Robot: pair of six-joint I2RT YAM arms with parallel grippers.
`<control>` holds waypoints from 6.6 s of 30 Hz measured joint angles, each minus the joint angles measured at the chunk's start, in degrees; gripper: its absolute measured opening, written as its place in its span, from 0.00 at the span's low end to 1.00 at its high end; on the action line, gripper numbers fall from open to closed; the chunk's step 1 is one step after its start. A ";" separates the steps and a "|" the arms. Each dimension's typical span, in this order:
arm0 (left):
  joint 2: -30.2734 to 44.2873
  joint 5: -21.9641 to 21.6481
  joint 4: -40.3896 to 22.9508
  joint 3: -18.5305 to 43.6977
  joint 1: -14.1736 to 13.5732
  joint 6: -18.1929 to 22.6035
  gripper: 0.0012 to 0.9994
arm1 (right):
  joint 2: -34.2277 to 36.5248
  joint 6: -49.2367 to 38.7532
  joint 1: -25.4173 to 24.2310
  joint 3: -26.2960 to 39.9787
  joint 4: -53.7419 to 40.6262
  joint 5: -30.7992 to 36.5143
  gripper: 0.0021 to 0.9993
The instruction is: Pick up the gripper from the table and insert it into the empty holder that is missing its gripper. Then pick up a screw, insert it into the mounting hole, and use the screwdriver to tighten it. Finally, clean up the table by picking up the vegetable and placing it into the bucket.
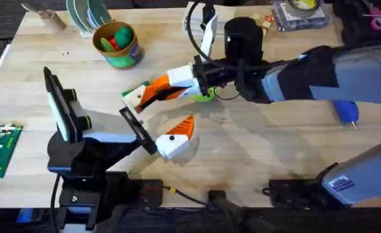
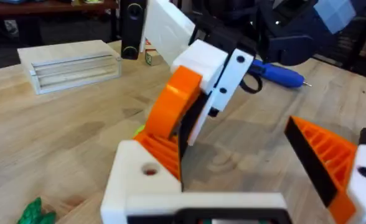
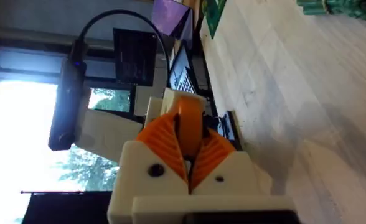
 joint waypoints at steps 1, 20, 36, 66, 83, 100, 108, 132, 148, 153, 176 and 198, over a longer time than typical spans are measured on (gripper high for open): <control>-0.02 0.00 -0.01 0.00 0.00 0.00 0.99 | 0.00 -0.20 -0.05 0.00 0.00 0.02 0.01; -0.02 0.11 -0.03 0.00 0.00 0.00 0.99 | 0.00 -1.11 -0.26 0.02 0.02 0.40 0.04; 0.00 6.14 -0.08 0.00 -0.98 0.00 0.99 | 0.00 -1.54 -3.32 0.69 1.03 -4.55 0.52; -0.02 7.23 -0.08 0.02 -0.98 0.17 0.99 | 0.00 -1.54 -3.83 0.81 -0.46 -5.42 0.48; -0.02 7.34 -0.10 0.02 -0.98 0.17 0.99 | 0.00 -1.54 -3.83 0.83 -0.63 -5.62 0.53; 0.00 7.32 -0.44 0.02 -0.98 -0.02 0.99 | -0.02 -2.81 -3.86 0.98 -6.84 -5.90 0.05; -0.02 7.30 -0.41 0.02 -0.98 -0.02 0.99 | 0.00 -3.51 -3.83 1.01 -6.95 -5.42 0.01; -0.02 0.70 1.45 0.09 -0.98 1.73 0.99 | -2.27 -2.29 -2.44 0.98 -2.54 4.76 0.01; -0.02 -6.76 0.67 0.09 -0.44 0.55 0.99 | -2.27 -1.24 3.00 0.98 -1.36 18.95 0.01; -0.02 -7.84 0.62 0.09 -0.41 -0.01 0.99 | -2.27 -1.19 4.10 0.98 -1.31 21.57 0.01; -0.02 -9.35 0.38 0.09 0.74 -0.46 0.99 | -2.54 -3.64 8.71 0.98 -1.66 29.79 0.01; -0.02 -1.19 -0.08 0.09 -0.96 -3.62 0.99 | -2.54 -8.13 5.44 1.01 -1.03 12.66 0.80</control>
